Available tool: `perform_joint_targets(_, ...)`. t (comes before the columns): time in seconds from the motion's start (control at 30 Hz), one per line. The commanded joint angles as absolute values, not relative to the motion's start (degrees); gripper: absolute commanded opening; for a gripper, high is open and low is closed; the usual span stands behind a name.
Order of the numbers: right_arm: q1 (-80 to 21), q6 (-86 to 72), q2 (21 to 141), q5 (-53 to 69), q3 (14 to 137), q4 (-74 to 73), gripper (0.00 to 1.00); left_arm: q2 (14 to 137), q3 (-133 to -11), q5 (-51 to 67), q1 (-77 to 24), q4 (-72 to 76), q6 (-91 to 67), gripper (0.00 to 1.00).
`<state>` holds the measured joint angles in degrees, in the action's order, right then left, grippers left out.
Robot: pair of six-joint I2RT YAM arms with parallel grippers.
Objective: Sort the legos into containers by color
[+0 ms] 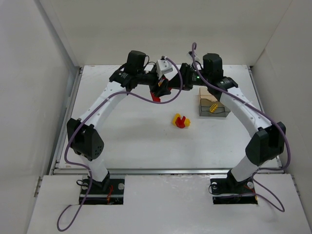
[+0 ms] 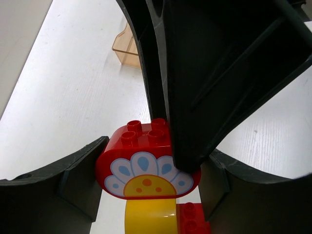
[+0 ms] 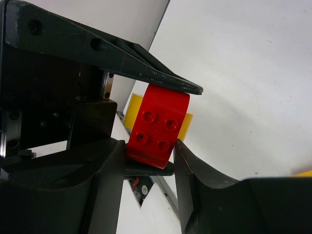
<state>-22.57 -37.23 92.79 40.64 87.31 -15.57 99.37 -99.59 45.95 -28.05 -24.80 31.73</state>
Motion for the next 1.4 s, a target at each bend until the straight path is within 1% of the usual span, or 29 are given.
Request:
perform_joint_targets(0.0,-23.55,-36.83,93.69,44.03,90.26,-13.54,0.44,97.03,-99.67,47.64,-28.39,-22.76,31.73,0.0)
perform_joint_targets(0.03,-23.55,-36.83,94.3,44.03,90.87,-13.54,0.43,97.03,-99.67,47.64,-28.39,-22.76,31.73,0.0)
perform_joint_targets(0.1,-23.55,-36.83,94.31,45.08,90.88,-13.54,0.3,97.03,-99.67,47.64,-28.39,-22.76,31.73,0.0)
perform_joint_targets(0.13,-23.55,-36.83,94.31,45.09,90.88,-13.54,0.21,97.03,-99.67,47.64,-28.39,-22.76,31.73,0.04)
perform_joint_targets(0.17,-23.55,-36.83,94.31,45.09,90.88,-13.54,0.21,97.03,-99.67,47.64,-28.39,-22.76,31.73,0.15)
perform_joint_targets(0.2,-23.55,-36.83,94.31,45.09,90.88,-13.54,0.16,97.03,-99.67,47.64,-28.39,-22.76,31.73,0.24)
perform_joint_targets(0.23,-23.55,-36.83,94.31,45.09,90.88,-13.54,0.12,97.03,-99.67,47.64,-28.39,-23.37,31.73,0.3)
perform_joint_targets(0.3,-23.55,-36.83,94.31,45.09,90.36,-12.92,0.0,97.03,-99.67,47.64,-28.39,-23.99,32.34,0.34)
perform_joint_targets(0.4,-23.55,-37.35,94.31,45.09,90.35,-12.39,0.0,97.03,-99.67,47.64,-28.39,-24.6,32.34,0.45)
perform_joint_targets(0.5,-23.55,-37.35,93.78,43.86,89.74,-12.39,0.0,97.03,-99.67,47.64,-28.39,-25.14,32.87,0.66)
perform_joint_targets(0.53,-23.55,-37.35,93.78,43.34,89.21,-12.39,0.0,97.03,-99.67,47.64,-28.39,-25.14,32.87,0.71)
perform_joint_targets(0.57,-23.55,-37.35,93.78,43.33,89.21,-12.39,0.0,97.03,-99.67,47.03,-28.39,-25.75,32.87,0.87)
perform_joint_targets(0.6,-23.03,-37.35,93.78,43.33,88.69,-12.39,0.0,97.03,-99.67,47.02,-28.39,-26.36,33.39,0.96)
perform_joint_targets(0.63,-23.03,-37.35,93.78,43.33,88.68,-12.39,0.0,97.03,-99.67,45.89,-28.39,-26.37,33.4,1.0)
perform_joint_targets(0.97,-22.5,-37.35,92.64,42.19,86.93,-12.39,0.0,95.89,-100.2,40.88,-28.39,-28.74,35.42,1.0)
perform_joint_targets(1.13,-21.45,-37.35,92.64,40.44,86.92,-12.39,0.0,95.36,-100.81,40.34,-26.82,-28.22,29.64,1.0)
perform_joint_targets(1.2,-21.45,-37.35,92.64,40.43,87.45,-12.39,0.0,95.36,-100.81,43.05,-26.02,-28.21,27.08,1.0)
perform_joint_targets(1.37,-21.45,-37.88,93.25,39.03,88.59,-12.39,0.0,95.36,-101.34,46.49,-26.02,-30.15,29.79,1.0)
